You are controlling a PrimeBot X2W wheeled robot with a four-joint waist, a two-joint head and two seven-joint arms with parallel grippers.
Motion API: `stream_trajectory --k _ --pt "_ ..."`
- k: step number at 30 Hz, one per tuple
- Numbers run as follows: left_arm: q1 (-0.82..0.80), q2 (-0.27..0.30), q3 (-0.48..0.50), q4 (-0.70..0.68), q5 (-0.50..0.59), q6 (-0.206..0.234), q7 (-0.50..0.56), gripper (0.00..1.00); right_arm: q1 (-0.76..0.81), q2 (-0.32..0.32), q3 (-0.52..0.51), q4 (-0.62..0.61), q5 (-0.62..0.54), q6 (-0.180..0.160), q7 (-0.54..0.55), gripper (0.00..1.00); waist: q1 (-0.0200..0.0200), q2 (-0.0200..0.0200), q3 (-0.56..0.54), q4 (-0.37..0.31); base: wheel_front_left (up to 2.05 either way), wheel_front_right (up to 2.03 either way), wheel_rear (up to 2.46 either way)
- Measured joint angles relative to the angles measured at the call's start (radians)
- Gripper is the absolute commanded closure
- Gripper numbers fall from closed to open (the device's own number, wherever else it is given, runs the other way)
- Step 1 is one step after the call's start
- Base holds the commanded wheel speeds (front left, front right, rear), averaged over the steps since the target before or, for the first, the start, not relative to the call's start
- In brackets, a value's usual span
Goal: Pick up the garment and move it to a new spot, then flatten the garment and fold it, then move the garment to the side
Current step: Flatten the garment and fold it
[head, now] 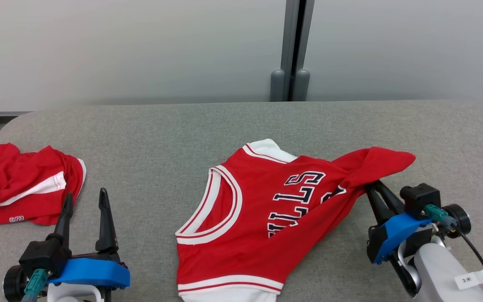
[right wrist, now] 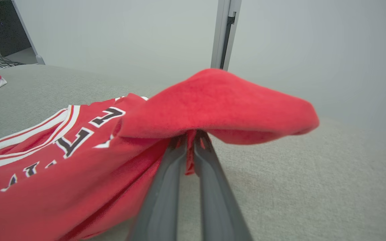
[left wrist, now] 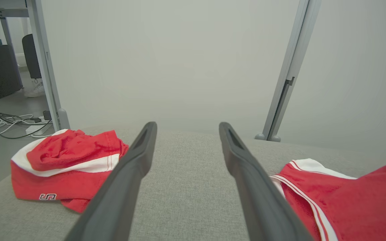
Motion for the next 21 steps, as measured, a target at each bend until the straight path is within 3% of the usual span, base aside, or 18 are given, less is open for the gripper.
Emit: stream_trajectory --k 6,13,17,21 --pt "0.000 -0.003 -0.003 -0.006 -0.001 0.000 0.000 0.00 0.034 0.005 -0.079 -0.164 -0.068 0.000 0.077 1.00 0.0000 0.0000 0.006 -0.009 0.00 0.00 0.00" --pt "-0.009 -0.005 -0.012 -0.005 -0.008 0.000 0.000 0.00 0.081 0.042 -0.062 -0.285 -0.105 0.000 0.154 1.00 0.0000 0.0000 0.021 0.011 0.00 0.00 0.00" --pt "-0.023 -0.006 -0.021 -0.003 -0.008 0.000 0.000 0.00 0.048 0.064 -0.001 -0.250 -0.112 0.000 0.182 1.00 0.0000 0.0000 0.030 0.029 0.00 0.00 0.00" --pt "-0.035 -0.006 -0.028 0.006 -0.011 -0.001 0.000 0.00 -0.030 0.083 0.056 -0.128 -0.106 0.000 0.181 1.00 0.0000 0.0000 0.040 0.050 0.00 0.00 0.00"
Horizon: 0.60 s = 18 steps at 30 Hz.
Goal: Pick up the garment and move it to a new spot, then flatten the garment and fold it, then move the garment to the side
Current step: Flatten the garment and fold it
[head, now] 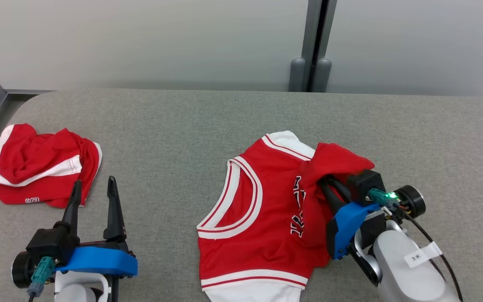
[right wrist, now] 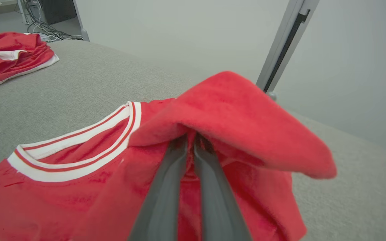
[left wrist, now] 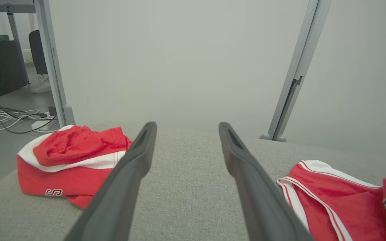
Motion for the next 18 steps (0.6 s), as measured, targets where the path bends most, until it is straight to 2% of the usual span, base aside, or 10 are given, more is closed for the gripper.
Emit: stream_trajectory --k 5,6,7,8,9,10,13,18 --pt "-0.019 -0.001 -0.012 0.010 -0.005 0.000 0.000 0.00 -0.094 0.018 0.064 0.188 0.020 0.000 -0.042 1.00 0.0000 0.0000 0.010 0.032 0.00 0.00 0.00" --pt "-0.026 -0.001 -0.013 0.014 -0.008 0.000 0.000 0.00 -0.119 0.025 0.091 0.255 0.030 0.000 -0.061 0.91 0.0000 0.0000 0.013 0.043 0.00 0.00 0.00" --pt "-0.027 -0.001 -0.015 0.014 -0.008 0.000 0.000 0.00 -0.129 0.026 0.103 0.283 0.034 0.000 -0.074 0.60 0.0000 0.0000 0.014 0.047 0.00 0.00 0.00" --pt "-0.027 -0.002 -0.015 0.016 -0.008 0.000 0.000 0.00 -0.138 0.027 0.112 0.308 0.043 0.000 -0.088 0.16 0.0000 0.0000 0.015 0.049 0.00 0.00 0.00" --pt "-0.027 -0.002 -0.014 0.016 -0.009 0.000 0.000 0.00 -0.146 0.029 0.119 0.328 0.051 0.000 -0.102 0.16 0.0000 0.0000 0.016 0.050 0.00 0.00 0.00" --pt "-0.027 -0.002 -0.011 0.016 -0.010 0.000 0.000 0.00 -0.155 0.029 0.129 0.340 0.061 0.000 -0.113 0.00 0.0000 0.0000 0.017 0.049 0.00 0.00 0.00" --pt "-0.024 -0.002 0.001 0.015 -0.010 0.000 0.000 0.00 -0.174 0.030 0.151 0.361 0.092 0.000 -0.144 0.00 0.0000 0.0000 0.016 0.037 0.00 0.00 0.00" --pt "-0.008 -0.002 0.008 0.013 -0.010 0.001 0.000 0.00 -0.182 0.027 0.120 0.344 0.099 0.000 -0.176 0.00 0.0000 0.0000 0.006 0.005 0.00 0.00 0.00"
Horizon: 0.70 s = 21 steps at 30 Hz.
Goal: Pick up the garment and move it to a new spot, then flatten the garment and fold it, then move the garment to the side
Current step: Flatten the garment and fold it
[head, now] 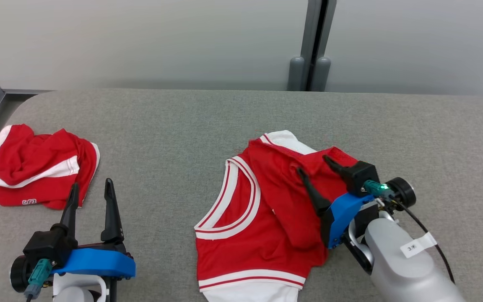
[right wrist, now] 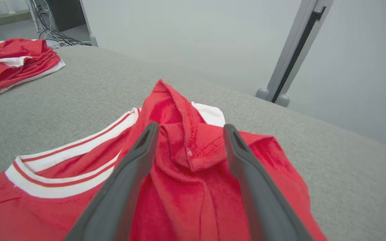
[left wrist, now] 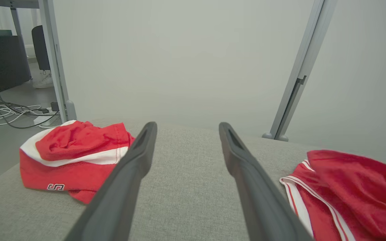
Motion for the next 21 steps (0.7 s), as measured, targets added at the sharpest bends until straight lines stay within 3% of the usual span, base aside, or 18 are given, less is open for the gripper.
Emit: stream_trajectory --k 11,16,21 --pt "0.023 -0.001 0.024 -0.021 0.005 0.003 0.000 0.00 0.169 -0.113 -0.225 -0.248 -0.051 0.000 -0.006 0.00 -0.0001 0.0000 -0.019 -0.064 0.00 0.00 0.00" --pt "0.026 -0.001 0.027 -0.025 0.010 0.003 0.000 0.00 0.230 -0.104 -0.287 -0.328 -0.084 0.000 0.008 0.00 -0.0002 0.0000 -0.020 -0.072 0.00 0.00 0.00" --pt "0.027 -0.001 0.023 -0.024 0.013 0.002 0.000 0.00 0.252 -0.077 -0.280 -0.382 -0.104 0.000 0.041 0.00 -0.0003 0.0000 -0.018 -0.064 0.00 0.00 0.00"
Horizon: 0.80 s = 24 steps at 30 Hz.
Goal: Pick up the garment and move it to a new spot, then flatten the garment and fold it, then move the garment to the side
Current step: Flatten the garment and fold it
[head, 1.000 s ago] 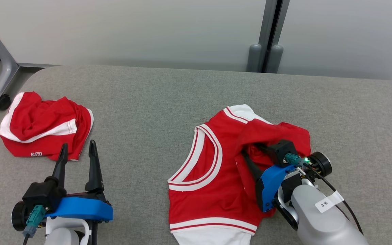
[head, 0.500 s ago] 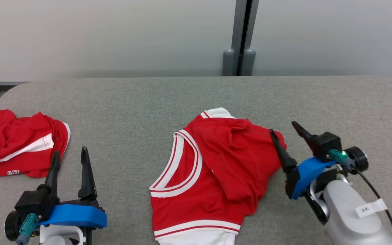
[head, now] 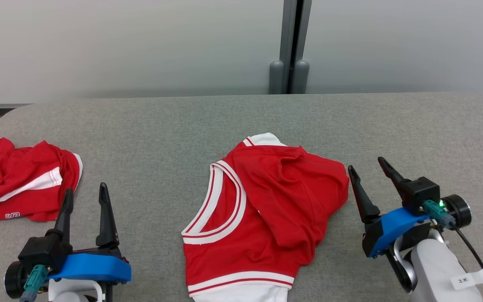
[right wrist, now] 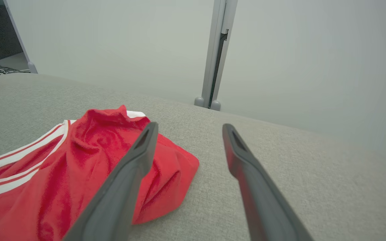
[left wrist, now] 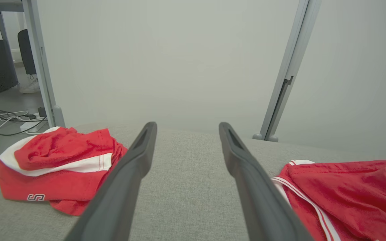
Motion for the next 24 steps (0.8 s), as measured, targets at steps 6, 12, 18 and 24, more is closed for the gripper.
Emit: stream_trajectory --k 6,12,18,24 --pt "-0.007 0.000 -0.006 0.004 0.000 -0.003 0.000 0.00 -0.019 0.025 0.076 -0.018 0.001 0.000 0.036 0.00 0.0001 0.0000 0.008 0.022 0.00 0.00 0.00" --pt "-0.019 0.000 -0.019 0.008 0.000 -0.004 0.000 0.00 -0.086 0.046 0.139 0.058 0.025 0.000 0.063 0.00 0.0001 0.0000 0.018 0.058 0.00 0.00 0.00" --pt "-0.031 0.000 -0.028 0.013 -0.004 -0.004 0.000 0.00 -0.160 0.058 0.144 0.181 0.020 0.000 0.050 0.00 0.0001 0.0000 0.036 0.096 0.00 0.00 0.00" --pt "-0.049 0.000 -0.037 0.018 -0.013 -0.004 0.000 0.00 -0.241 0.059 0.107 0.326 -0.001 0.000 0.033 0.00 0.0002 0.0000 0.057 0.132 0.00 0.00 0.00"
